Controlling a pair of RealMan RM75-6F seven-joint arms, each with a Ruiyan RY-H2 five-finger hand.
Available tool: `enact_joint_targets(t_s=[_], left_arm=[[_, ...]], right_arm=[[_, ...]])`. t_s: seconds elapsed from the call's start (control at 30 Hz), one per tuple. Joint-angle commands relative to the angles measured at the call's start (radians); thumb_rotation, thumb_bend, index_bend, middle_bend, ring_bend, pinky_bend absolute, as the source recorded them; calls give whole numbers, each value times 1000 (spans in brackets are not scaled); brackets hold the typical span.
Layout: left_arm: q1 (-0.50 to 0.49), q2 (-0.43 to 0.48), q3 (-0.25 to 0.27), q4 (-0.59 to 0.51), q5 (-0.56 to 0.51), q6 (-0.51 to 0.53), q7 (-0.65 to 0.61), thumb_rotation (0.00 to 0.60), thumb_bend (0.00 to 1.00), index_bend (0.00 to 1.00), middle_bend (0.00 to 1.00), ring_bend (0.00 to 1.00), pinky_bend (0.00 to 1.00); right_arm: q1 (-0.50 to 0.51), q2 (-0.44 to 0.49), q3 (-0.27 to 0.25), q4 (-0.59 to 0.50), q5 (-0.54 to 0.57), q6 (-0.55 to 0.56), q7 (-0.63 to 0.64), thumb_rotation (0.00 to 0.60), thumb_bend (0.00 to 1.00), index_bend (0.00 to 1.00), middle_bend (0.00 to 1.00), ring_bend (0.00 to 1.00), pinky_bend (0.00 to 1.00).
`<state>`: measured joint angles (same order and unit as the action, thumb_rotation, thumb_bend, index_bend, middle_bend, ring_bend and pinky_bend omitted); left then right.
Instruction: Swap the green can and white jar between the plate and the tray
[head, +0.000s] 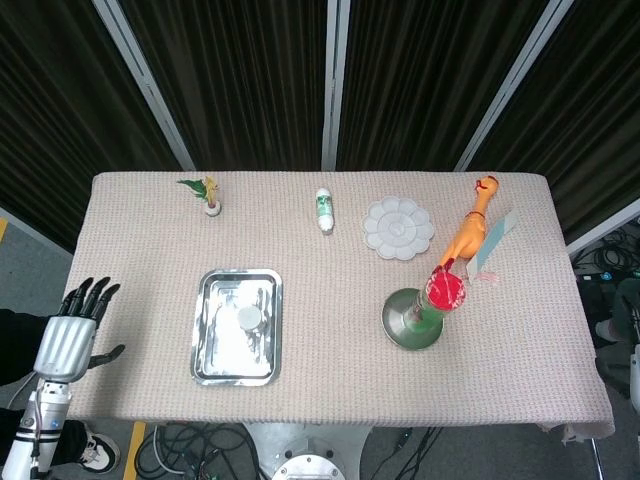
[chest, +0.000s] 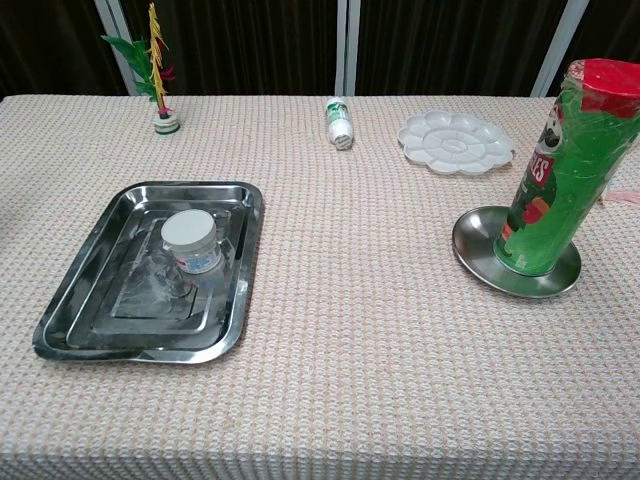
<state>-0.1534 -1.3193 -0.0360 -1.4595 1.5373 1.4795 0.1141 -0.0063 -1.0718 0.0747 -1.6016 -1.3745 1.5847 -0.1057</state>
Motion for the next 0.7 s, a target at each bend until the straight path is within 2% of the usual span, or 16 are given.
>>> enact_joint_targets(t_s=[0.03,0.23,0.4,0.53,0.7], left_arm=[[0,1,0,-4,2,1,0,600,54,102,51,0,146],[-7,3,5,-14,8,-10,8,600,54,102,51,0,147],[-17,1,4,-19,7,-28,4,600,54,102,58,0,146],[-22,1,6,-22,7,-37,-8,600,54,102,58,0,146],[-19,1,11,-14,11,-34,-29,600,55,102,58,0,147]], right_arm=[[0,2,1,0,0,-9,0,600,170,0,0,0,0],[13,9,5,-14,-39,-19,46,600,170,0,0,0,0],[59,47,10,-92,-86,-70,22,600,164,0,0,0,0],[119,94,10,-204,-121,-158,3,600,139,0,0,0,0],[222,111,37,-319,-106,-297,-107,600,122,0,0,0,0]])
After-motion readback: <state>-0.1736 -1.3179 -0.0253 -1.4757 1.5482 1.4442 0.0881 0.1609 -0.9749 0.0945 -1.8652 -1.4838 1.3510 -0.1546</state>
